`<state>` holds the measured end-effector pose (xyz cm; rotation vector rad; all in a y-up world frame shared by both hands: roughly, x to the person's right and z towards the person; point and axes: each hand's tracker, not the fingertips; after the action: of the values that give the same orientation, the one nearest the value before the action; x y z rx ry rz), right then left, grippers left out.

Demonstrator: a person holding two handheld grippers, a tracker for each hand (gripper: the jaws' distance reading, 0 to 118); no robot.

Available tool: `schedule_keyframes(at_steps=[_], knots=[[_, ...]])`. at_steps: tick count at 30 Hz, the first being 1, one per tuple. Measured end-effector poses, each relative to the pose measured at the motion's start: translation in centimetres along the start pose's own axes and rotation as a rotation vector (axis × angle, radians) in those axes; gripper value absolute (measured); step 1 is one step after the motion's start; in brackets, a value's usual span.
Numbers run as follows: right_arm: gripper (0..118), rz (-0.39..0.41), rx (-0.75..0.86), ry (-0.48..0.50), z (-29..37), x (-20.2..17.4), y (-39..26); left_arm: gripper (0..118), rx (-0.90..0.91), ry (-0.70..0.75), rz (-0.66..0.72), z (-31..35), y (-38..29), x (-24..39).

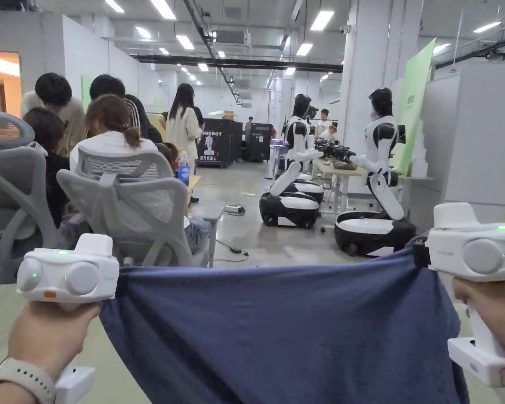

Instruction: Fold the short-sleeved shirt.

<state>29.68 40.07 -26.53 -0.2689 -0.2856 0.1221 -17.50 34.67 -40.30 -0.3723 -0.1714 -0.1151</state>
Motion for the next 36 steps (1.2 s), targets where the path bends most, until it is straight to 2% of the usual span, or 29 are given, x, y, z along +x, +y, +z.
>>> schedule_keyframes(at_steps=[8,16,21,23,27,31,36], knots=[[3,-0.072,0.163,-0.019,-1.9,1.2,9.0,0,0.126,0.06,0.009,-1.8,10.4,0.4],[3,-0.075,0.245,-0.03,-3.3,0.9,12.5,0,0.193,0.099,-0.012,-2.5,14.6,-0.5],[3,-0.075,0.218,-0.038,-6.0,0.6,9.7,0,0.156,0.107,-0.019,-4.9,12.6,0.1],[3,-0.09,0.178,-0.043,-7.5,0.5,7.1,0,0.089,0.101,-0.057,-6.6,10.2,1.0],[3,-0.124,0.099,-0.035,-9.7,0.8,2.9,0,0.045,0.096,-0.03,-8.5,6.6,1.7],[3,-0.118,0.07,-0.038,-9.4,0.9,0.5,0,0.02,0.085,-0.046,-8.9,4.9,1.8],[3,-0.115,0.028,-0.039,-6.1,1.1,-2.4,0,-0.015,0.049,-0.032,-5.8,3.0,1.5]])
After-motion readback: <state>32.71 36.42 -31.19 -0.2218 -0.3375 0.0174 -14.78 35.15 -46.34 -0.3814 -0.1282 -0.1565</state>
